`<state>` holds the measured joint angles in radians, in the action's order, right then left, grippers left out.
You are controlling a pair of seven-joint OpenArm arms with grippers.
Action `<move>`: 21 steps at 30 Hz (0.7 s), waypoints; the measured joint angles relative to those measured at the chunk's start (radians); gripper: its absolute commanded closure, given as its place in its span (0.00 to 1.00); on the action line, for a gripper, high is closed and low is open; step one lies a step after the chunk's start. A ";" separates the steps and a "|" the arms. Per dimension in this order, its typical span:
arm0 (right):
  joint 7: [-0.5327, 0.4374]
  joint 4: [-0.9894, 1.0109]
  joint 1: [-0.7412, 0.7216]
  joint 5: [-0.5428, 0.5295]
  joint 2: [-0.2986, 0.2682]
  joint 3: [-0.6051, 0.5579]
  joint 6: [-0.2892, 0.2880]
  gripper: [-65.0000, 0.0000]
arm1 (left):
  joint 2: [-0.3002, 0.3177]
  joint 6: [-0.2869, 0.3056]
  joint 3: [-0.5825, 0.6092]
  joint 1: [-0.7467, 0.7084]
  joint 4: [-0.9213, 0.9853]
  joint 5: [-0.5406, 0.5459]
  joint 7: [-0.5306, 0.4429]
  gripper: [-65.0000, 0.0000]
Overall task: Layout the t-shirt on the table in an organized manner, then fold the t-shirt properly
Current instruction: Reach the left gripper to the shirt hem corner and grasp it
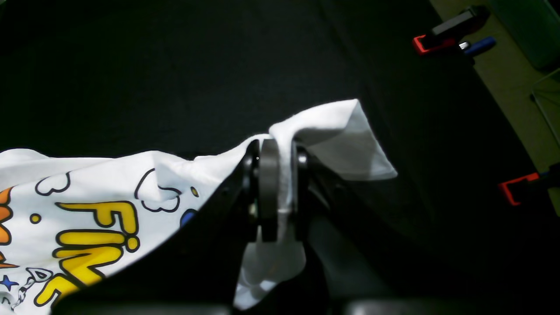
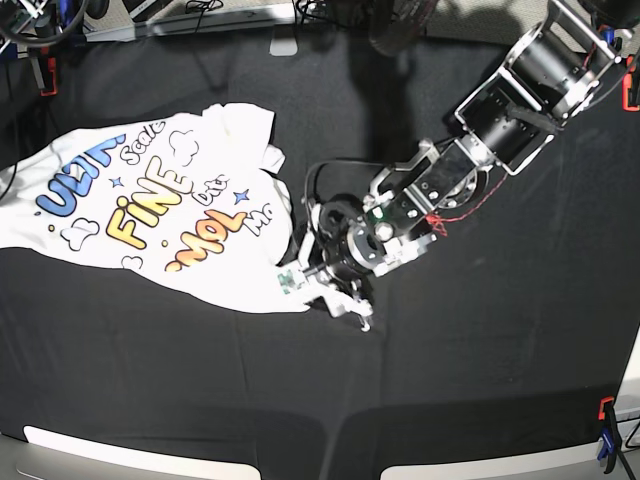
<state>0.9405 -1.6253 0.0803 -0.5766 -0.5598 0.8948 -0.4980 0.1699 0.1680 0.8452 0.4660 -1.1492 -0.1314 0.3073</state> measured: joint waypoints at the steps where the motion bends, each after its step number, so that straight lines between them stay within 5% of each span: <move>1: 0.000 0.000 0.000 0.000 0.000 0.000 0.000 1.00 | 0.000 0.000 0.000 0.003 0.000 0.000 0.001 0.56; 14: 0.004 0.000 0.000 0.000 0.000 0.000 0.000 1.00 | -0.004 -0.003 -0.001 -0.003 0.168 0.004 -0.102 0.56; 16: 0.004 0.000 0.000 0.000 0.000 0.000 0.000 1.00 | -0.004 -0.003 -0.001 -0.003 0.168 0.005 -0.102 0.63; 21: -0.007 0.000 0.000 0.000 0.000 0.000 0.000 1.00 | -0.004 -0.002 -0.001 -0.005 0.157 0.000 -0.098 0.99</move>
<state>0.9333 -1.6253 0.0799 -0.5766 -0.5598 0.8948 -0.4984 0.1658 0.1665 0.8444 0.4610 -0.9924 -0.1318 0.2096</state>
